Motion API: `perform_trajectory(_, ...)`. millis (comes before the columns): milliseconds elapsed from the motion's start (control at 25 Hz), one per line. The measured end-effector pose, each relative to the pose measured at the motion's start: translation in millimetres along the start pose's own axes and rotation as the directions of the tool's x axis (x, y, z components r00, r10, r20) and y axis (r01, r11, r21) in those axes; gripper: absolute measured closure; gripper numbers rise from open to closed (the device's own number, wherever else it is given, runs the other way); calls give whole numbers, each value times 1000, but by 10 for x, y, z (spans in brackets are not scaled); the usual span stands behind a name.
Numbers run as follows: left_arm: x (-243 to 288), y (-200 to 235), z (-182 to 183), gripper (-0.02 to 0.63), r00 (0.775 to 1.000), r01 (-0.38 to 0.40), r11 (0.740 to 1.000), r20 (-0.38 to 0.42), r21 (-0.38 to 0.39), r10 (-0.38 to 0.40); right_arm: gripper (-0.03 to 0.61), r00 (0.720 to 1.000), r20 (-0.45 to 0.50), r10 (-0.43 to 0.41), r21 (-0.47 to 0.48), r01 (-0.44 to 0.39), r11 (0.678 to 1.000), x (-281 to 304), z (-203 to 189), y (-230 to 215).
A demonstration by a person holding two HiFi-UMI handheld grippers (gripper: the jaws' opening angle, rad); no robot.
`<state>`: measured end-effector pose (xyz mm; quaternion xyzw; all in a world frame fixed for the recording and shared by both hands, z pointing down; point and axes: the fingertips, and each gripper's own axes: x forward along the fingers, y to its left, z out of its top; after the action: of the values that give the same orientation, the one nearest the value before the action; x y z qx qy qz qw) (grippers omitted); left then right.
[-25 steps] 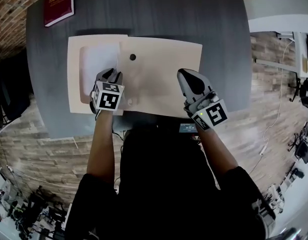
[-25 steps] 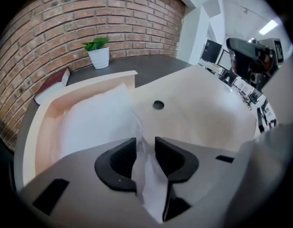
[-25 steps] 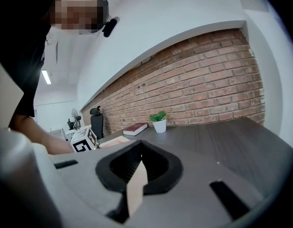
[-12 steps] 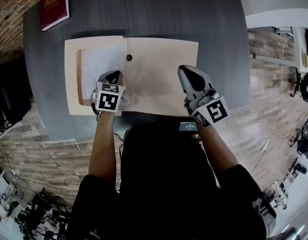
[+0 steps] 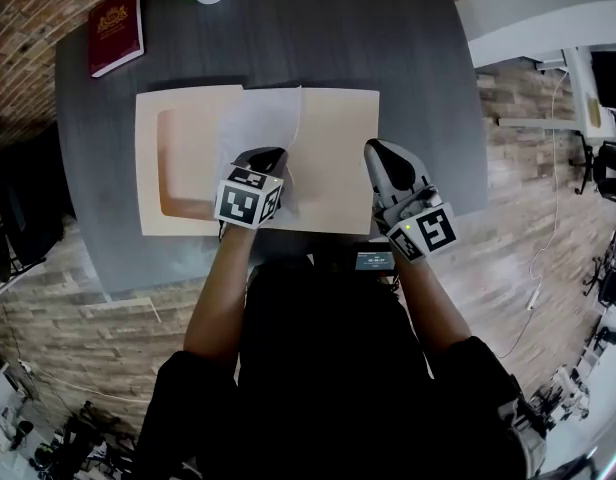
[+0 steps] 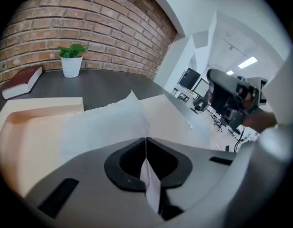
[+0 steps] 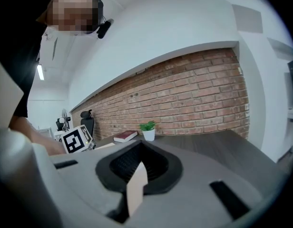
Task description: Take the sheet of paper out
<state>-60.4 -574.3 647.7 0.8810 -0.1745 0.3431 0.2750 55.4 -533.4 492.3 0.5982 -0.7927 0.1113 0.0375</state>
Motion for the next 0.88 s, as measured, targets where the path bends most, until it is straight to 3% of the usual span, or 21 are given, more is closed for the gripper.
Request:
perform_trajectory(200,-142,-417,259,612,995,60,998,77,34,-62,575,998,48,-44,-10,44,999,-304,174,-40)
perform_trajectory(400,-499,-818,535,614,983,49,994,171,100,-65,575,996,88,-20,-29,22,999,-574,306,-35)
perform_trajectory(560,-941,-1171,687,614,966,2,990,257,139,-38,575,991,123,46,-41,-41,998,-858,399,80)
perform_trajectory(720,-1519,-1432,772,615,919,-95,988,392,125,39,575,978,163,130,-61,-122,991,-1210,492,254)
perform_trajectory(880,-2097,-1726,676,615,839,-193,978,530,77,124,574,958,201,204,-84,-190,978,-1694,532,398)
